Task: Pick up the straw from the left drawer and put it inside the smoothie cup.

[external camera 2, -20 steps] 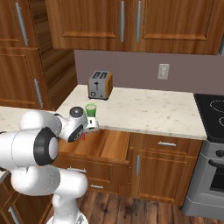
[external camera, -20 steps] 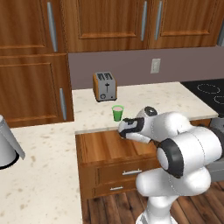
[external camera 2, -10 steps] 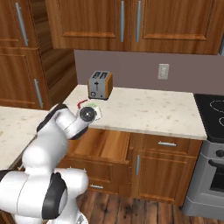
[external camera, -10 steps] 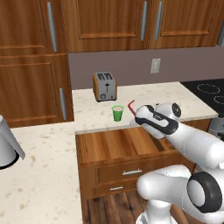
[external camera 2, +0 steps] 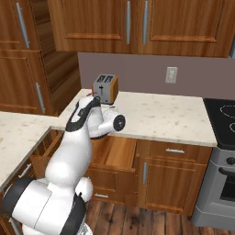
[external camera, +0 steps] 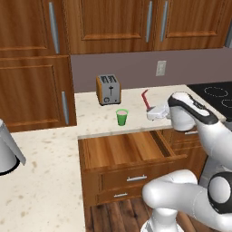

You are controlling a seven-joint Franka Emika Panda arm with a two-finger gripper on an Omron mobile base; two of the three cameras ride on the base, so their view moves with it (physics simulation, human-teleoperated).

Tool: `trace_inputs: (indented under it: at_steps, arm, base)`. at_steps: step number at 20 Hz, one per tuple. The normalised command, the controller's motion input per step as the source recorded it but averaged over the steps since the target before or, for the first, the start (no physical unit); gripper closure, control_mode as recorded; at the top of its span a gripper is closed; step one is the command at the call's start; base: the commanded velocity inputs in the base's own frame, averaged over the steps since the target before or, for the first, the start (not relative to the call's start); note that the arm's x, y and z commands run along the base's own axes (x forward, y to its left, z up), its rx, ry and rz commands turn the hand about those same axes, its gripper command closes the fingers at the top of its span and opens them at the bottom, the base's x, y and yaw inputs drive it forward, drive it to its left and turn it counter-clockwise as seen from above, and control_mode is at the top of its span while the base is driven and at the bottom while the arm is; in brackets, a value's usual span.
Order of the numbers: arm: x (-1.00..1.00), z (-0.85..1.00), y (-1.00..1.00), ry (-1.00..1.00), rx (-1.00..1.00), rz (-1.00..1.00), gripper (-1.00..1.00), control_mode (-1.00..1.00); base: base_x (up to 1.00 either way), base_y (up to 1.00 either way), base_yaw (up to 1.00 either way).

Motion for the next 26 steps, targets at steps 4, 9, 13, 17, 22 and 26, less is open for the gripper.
trace_inputs:
  at_steps: [4,9,13,17,22,26]
  arm:
    - [0.38,0.04,-0.32,0.06,0.31,0.01,1.00,-1.00]
    - [0.30,0.05,-0.05,0.06,0.22,0.00,1.00,-1.00]
    - [0.29,0.00,0.05,0.04,0.11,0.03,1.00,-1.00]
    - [0.21,0.00,0.19,0.00,0.02,0.05,1.00,-1.00]
    - [0.17,0.00,0.26,0.00,0.00,0.04,1.00,-1.00]
    - [0.18,0.00,0.31,-0.01,-0.01,0.01,1.00,-1.00]
  base:
    - [0.00,0.00,0.00]
    - [0.00,0.00,0.00]
    - [0.00,0.00,0.00]
    - [0.00,0.00,0.00]
    - [0.00,0.00,0.00]
    - [0.00,0.00,0.00]
